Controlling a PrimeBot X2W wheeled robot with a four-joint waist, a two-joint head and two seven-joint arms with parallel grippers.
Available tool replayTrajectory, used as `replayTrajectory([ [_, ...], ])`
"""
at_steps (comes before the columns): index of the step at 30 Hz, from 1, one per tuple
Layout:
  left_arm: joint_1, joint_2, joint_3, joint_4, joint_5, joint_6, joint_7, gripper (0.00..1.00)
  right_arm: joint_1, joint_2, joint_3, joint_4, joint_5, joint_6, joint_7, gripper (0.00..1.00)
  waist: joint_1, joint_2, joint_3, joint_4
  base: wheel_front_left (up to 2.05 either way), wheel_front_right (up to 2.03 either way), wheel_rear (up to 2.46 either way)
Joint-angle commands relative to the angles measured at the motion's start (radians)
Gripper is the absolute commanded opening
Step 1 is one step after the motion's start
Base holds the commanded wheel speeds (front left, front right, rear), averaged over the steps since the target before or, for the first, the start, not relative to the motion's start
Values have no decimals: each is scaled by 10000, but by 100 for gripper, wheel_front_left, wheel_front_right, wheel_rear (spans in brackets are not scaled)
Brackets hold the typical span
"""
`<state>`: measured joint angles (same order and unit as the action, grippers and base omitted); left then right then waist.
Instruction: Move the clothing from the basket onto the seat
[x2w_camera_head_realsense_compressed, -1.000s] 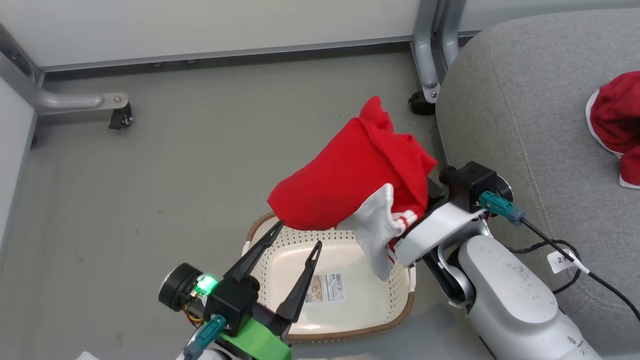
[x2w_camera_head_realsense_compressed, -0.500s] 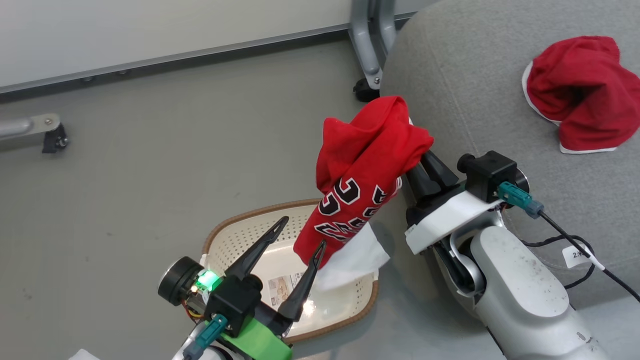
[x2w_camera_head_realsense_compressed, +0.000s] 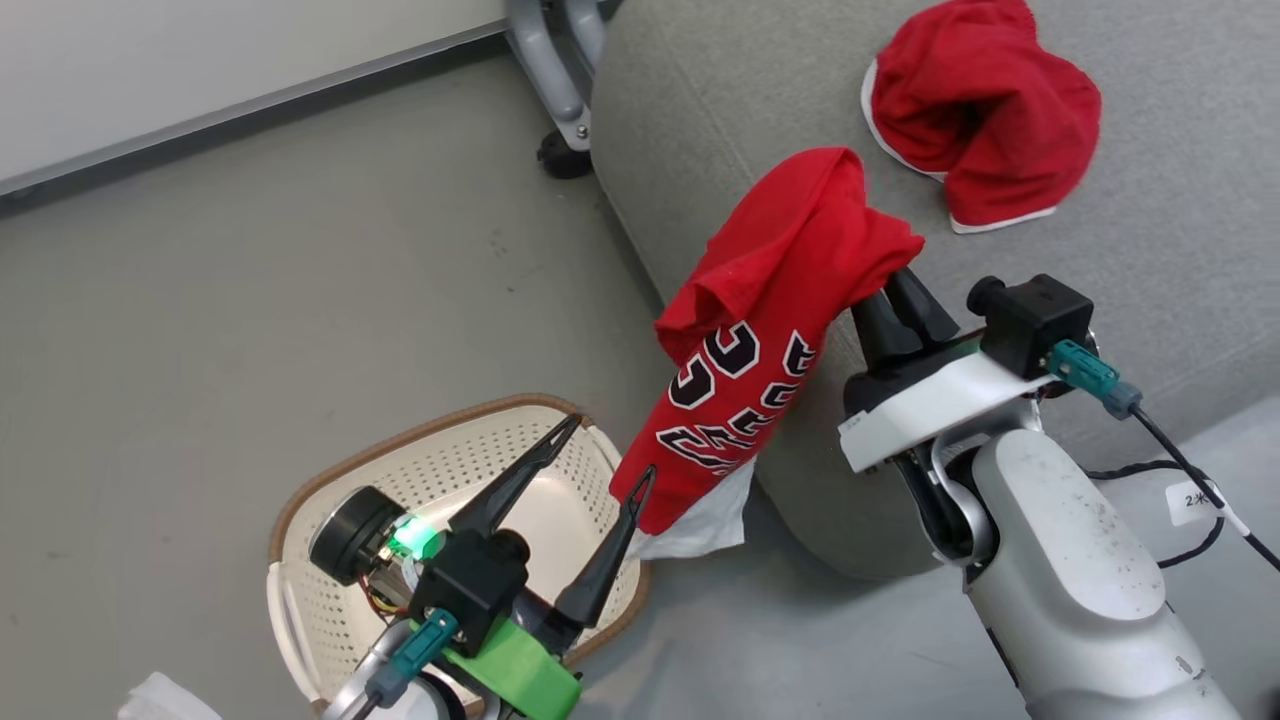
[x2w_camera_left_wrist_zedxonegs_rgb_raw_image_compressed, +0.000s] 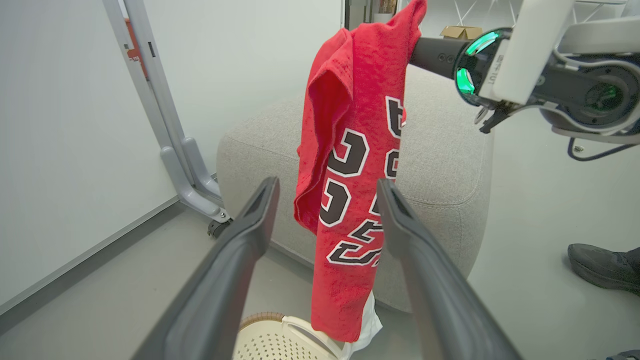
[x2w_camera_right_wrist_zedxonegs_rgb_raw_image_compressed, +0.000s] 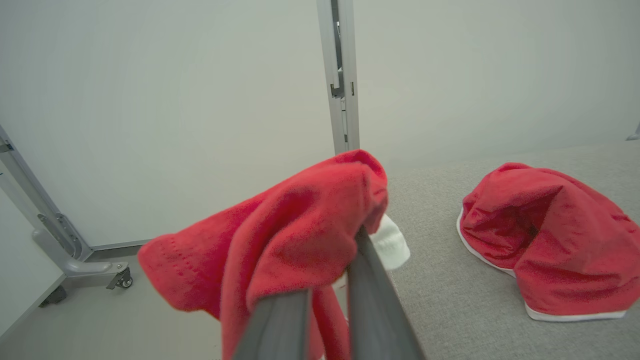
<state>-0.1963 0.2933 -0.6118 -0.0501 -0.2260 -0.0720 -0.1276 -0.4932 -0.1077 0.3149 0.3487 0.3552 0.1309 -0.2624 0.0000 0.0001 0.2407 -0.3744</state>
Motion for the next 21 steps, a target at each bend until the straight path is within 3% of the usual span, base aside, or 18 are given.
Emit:
replayTrajectory([
  [1, -193, 66, 3, -51, 69, -45, 57, 100, 119, 26, -114, -82, -57, -3, -33, 0, 0, -1, 417, -823, 0, 0, 0],
  [12, -519, 207, -194, -466, 167, -75, 279, 100, -217, -44, -1109, -408, -130, -3, -33, 0, 0, -1, 1030, -1580, 0, 0, 0],
  [21, -1509, 336, -304, -966, 451, -230, 455, 100, -1989, -875, -3201, -827, -141, -3, -33, 0, 0, -1, 2384, -1056, 0, 0, 0],
])
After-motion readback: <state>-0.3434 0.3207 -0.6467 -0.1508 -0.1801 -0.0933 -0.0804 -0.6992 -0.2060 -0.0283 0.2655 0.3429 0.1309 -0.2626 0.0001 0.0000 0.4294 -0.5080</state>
